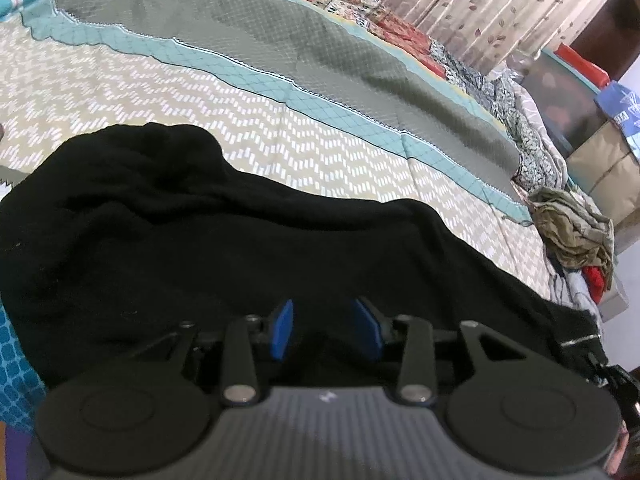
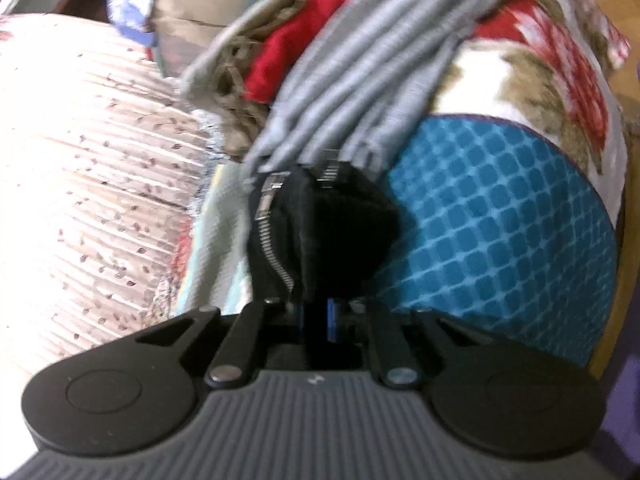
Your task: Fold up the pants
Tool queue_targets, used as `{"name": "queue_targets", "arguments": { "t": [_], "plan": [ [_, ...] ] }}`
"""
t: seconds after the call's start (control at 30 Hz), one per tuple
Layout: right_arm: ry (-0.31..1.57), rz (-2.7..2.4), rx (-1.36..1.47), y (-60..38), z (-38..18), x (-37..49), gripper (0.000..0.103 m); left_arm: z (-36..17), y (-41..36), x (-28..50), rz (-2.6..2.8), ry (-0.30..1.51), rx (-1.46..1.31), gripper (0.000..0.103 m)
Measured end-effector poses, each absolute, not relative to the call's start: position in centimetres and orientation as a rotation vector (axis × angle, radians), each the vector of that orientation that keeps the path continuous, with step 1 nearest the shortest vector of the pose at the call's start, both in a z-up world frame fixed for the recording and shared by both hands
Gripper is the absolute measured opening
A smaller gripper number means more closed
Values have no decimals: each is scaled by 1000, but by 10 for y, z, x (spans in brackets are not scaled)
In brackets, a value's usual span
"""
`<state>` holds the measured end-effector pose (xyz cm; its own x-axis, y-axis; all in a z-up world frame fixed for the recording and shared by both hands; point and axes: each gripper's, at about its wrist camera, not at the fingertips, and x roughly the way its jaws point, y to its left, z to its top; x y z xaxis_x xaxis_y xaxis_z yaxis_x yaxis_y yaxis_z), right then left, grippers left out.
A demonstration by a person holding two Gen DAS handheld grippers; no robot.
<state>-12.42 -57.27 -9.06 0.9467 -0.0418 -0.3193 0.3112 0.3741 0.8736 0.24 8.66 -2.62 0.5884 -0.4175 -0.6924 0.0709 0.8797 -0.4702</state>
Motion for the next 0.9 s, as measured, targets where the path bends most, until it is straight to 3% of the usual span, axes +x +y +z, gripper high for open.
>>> {"name": "queue_targets", "arguments": {
  "t": [0.27, 0.43, 0.53, 0.67, 0.77, 0.9],
  "plan": [
    [285, 41, 756, -471, 11, -89, 12, -35, 94, -1, -326, 898, -478, 36],
    [433, 222, 449, -356, 19, -35, 13, -37, 107, -8, -323, 888, -510, 38],
    [584, 314, 270, -287, -9, -7, 17, -39, 118, -11, -309, 883, -535, 38],
    [767, 332, -23, -220, -53, 10, 33, -41, 129, -15, -299, 882, -565, 39],
    [719, 384, -17, -223, -43, -5, 49, -42, 130, -15, -301, 883, -562, 40],
    [665, 325, 72, -262, -28, -28, 49, -45, 121, -9, -324, 896, -567, 40]
  ]
}}
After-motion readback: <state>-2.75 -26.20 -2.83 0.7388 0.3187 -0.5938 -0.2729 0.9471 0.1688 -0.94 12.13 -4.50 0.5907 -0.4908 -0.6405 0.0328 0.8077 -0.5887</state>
